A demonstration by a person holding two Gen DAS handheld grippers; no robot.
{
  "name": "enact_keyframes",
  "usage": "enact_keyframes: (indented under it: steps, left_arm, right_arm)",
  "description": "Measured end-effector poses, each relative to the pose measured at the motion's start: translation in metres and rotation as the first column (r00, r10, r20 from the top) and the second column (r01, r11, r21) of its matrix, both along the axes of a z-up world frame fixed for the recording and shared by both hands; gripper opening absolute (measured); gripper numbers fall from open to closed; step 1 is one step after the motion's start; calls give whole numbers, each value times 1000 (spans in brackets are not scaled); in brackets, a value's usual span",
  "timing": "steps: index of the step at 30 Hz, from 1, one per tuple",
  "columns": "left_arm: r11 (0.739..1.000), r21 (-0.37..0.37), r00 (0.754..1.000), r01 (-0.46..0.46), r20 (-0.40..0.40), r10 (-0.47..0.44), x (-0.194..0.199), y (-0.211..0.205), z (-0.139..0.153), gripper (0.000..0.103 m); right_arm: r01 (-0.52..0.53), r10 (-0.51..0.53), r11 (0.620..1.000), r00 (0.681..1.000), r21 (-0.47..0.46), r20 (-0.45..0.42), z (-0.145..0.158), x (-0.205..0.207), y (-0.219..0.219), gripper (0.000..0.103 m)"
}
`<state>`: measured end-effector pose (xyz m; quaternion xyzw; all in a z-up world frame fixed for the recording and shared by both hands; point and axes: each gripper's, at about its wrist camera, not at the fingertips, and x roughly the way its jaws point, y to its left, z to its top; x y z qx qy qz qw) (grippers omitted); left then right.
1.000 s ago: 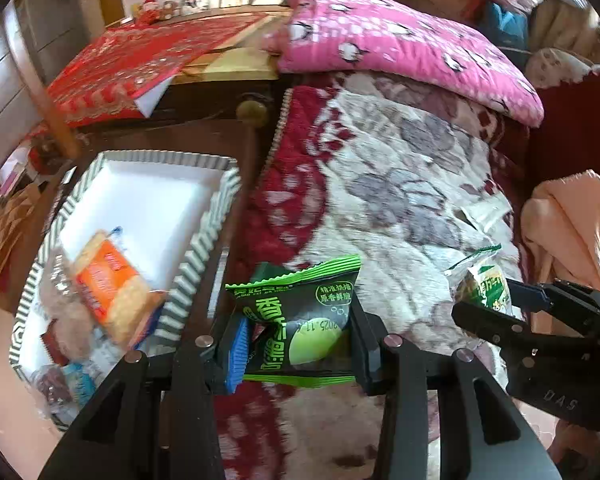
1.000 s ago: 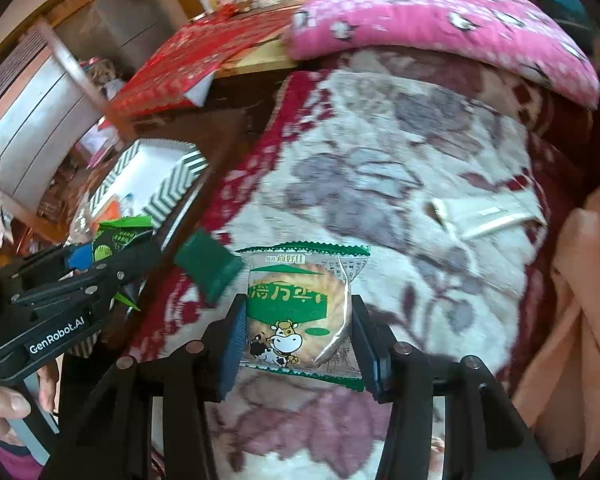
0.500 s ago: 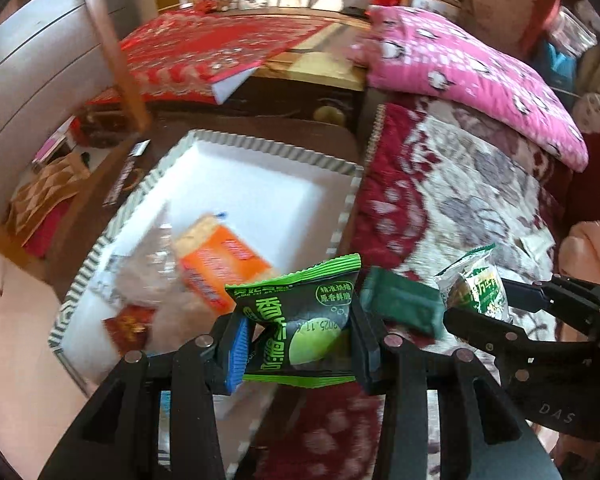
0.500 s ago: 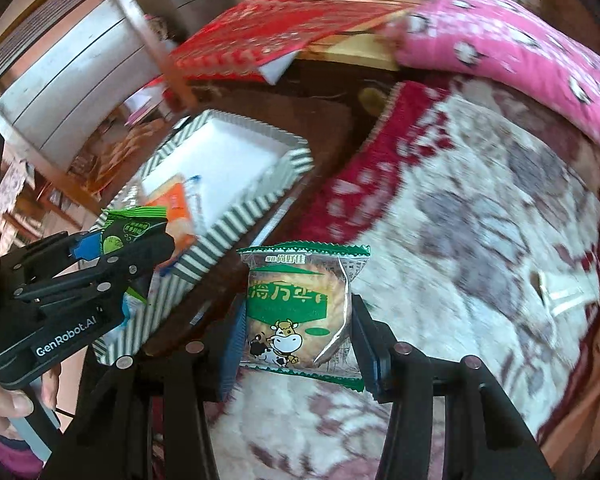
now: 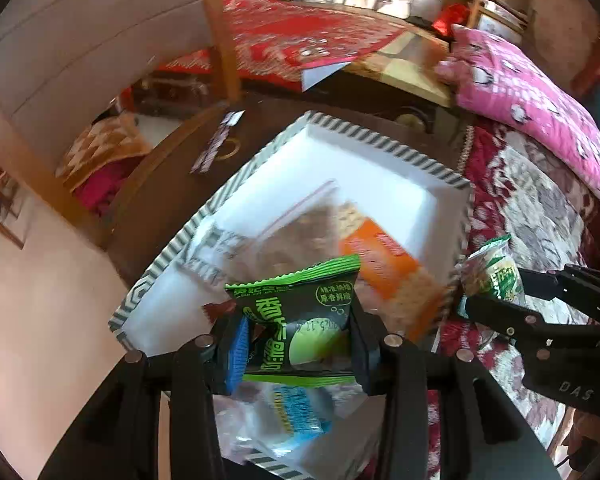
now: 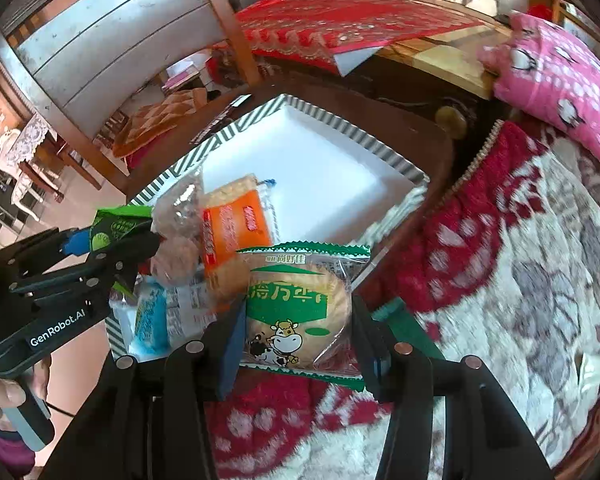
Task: Organize snacks
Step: 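Carry the green-black packet and cookie packet over the white tray, then lower both packets into the tray and open both grippers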
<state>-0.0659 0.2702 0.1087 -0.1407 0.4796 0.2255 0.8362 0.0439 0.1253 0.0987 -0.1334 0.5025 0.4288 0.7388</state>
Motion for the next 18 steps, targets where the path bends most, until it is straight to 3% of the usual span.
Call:
enact_keyframes:
  steps: [14,18]
  left_arm:
    - [998,-1,997,-66,-32,66,-4,26,-19,41]
    - [997,-10,996,-80,-36,79,-4,28,-21,42]
  right_arm:
    - [-87,87,996,996,-10,-11,-12,0,80,54]
    - [-76,76,997,996,4,-38,-15,5,85,67]
